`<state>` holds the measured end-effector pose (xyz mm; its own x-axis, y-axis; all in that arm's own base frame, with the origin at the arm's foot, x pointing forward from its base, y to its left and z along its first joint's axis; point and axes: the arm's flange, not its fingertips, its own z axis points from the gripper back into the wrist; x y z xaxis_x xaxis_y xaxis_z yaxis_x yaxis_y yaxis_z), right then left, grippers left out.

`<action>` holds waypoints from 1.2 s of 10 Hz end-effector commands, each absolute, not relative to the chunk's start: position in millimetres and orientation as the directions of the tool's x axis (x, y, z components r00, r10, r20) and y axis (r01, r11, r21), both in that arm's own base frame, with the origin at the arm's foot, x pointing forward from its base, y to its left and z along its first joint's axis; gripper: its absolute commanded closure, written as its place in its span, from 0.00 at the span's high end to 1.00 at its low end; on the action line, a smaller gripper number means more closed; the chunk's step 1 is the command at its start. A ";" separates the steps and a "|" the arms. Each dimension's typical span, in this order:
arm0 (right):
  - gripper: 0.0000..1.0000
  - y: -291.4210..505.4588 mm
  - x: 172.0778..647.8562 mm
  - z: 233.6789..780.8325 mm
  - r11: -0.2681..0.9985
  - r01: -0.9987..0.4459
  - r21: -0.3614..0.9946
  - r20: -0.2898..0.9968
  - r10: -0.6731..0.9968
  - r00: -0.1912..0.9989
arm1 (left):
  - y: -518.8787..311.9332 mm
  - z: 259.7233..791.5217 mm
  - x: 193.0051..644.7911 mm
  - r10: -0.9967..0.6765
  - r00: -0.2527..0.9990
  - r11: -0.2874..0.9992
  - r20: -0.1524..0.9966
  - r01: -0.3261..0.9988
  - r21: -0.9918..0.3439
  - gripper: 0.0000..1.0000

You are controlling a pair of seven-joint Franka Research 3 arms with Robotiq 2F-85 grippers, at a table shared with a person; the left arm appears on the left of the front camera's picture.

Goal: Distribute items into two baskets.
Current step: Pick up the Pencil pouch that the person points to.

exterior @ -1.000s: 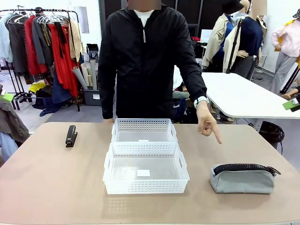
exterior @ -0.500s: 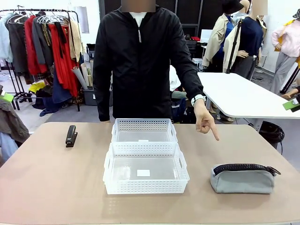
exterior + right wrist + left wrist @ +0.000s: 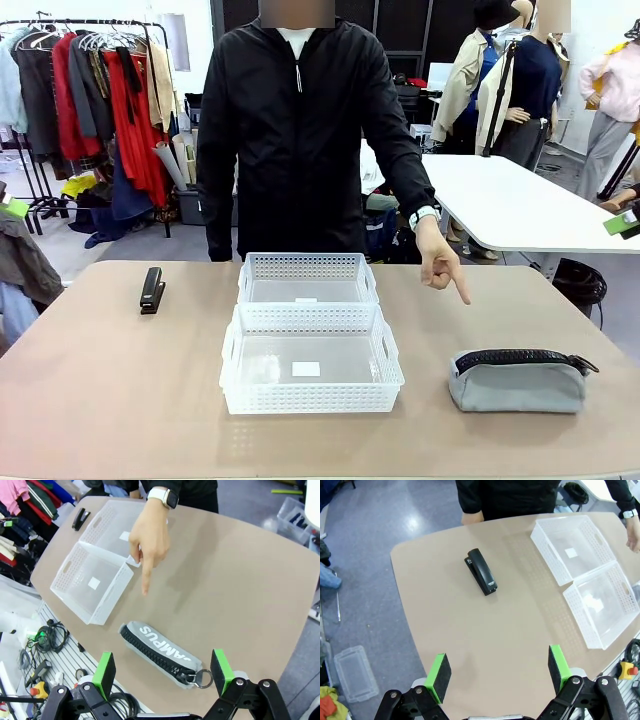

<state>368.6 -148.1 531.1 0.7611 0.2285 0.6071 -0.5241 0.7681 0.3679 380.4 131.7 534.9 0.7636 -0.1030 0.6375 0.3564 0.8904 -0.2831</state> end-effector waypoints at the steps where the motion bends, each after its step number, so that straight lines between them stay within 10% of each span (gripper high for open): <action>1: 1.00 -147.8 369.3 531.2 0.756 -0.538 0.374 0.625 0.223 0.748 | 131.3 534.1 379.8 -0.098 0.762 0.887 0.640 0.359 -0.291 1.00; 5: 1.00 -120.0 376.7 523.9 0.679 -0.692 0.244 0.559 0.485 0.673 | 131.3 534.1 379.8 -0.098 0.762 0.887 0.640 0.359 -0.291 1.00; 12: 1.00 -43.1 388.6 480.7 0.117 -0.993 0.022 0.378 0.918 0.117 | 131.3 534.1 379.8 -0.098 0.762 0.887 0.640 0.359 -0.291 1.00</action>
